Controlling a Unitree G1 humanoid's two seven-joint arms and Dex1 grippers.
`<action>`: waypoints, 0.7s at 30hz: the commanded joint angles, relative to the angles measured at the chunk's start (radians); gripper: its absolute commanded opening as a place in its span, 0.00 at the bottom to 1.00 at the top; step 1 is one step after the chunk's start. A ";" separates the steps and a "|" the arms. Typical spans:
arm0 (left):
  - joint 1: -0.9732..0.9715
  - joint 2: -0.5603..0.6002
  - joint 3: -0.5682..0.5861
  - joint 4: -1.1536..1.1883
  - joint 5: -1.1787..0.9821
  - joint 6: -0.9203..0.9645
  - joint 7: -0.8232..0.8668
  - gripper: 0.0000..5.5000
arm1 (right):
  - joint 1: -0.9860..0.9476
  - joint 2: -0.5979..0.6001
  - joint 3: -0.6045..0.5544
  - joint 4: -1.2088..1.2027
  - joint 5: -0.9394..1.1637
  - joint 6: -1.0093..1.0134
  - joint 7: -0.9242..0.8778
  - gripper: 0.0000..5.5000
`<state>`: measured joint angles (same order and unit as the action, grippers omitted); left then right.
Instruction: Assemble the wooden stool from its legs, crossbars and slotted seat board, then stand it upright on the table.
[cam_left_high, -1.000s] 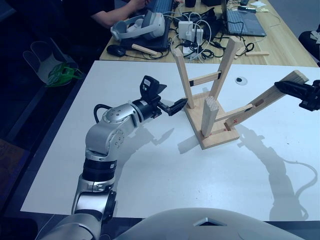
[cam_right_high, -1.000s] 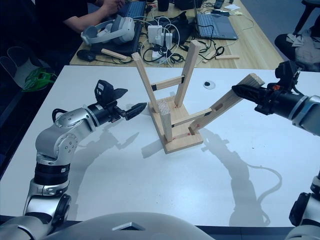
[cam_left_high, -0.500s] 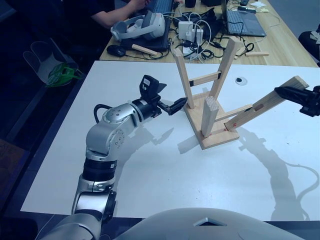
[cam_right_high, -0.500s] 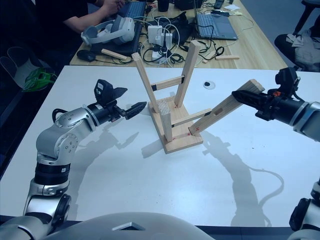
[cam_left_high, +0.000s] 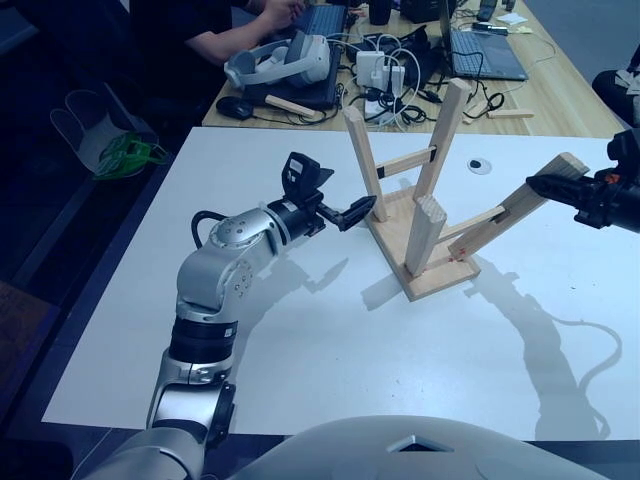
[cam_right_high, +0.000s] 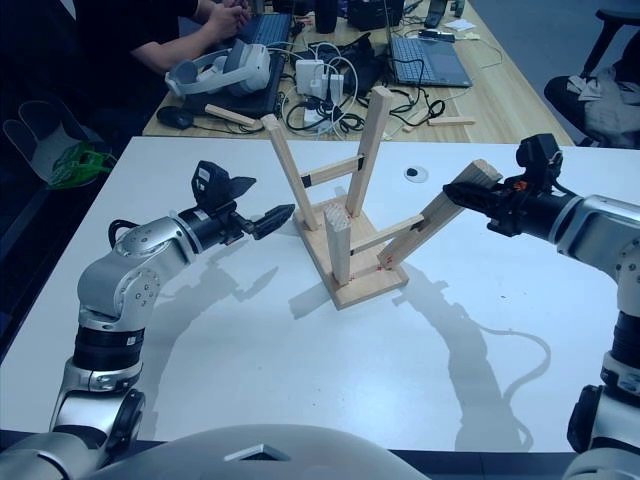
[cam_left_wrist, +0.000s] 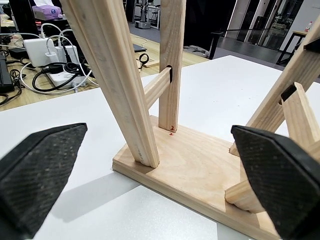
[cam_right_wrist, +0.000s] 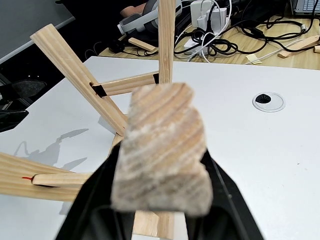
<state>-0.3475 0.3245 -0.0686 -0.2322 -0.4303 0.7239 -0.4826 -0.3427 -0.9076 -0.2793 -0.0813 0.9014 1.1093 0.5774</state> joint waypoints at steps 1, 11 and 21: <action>-0.009 -0.007 -0.007 0.007 0.012 -0.010 0.002 0.98 | 0.030 0.038 0.091 0.042 -0.082 0.019 -0.017 0.18; -0.008 -0.021 -0.009 0.006 0.017 -0.017 0.000 0.98 | -0.057 0.085 0.154 0.066 -0.124 0.008 -0.017 0.18; -0.017 -0.033 -0.010 0.011 0.019 -0.024 0.013 0.98 | 0.120 0.092 0.316 -0.026 -0.293 0.022 -0.088 0.43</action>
<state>-0.3498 0.2972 -0.0774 -0.2223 -0.4214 0.7035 -0.4770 -0.3541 -0.8351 -0.0741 -0.1170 0.6721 1.0255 0.5317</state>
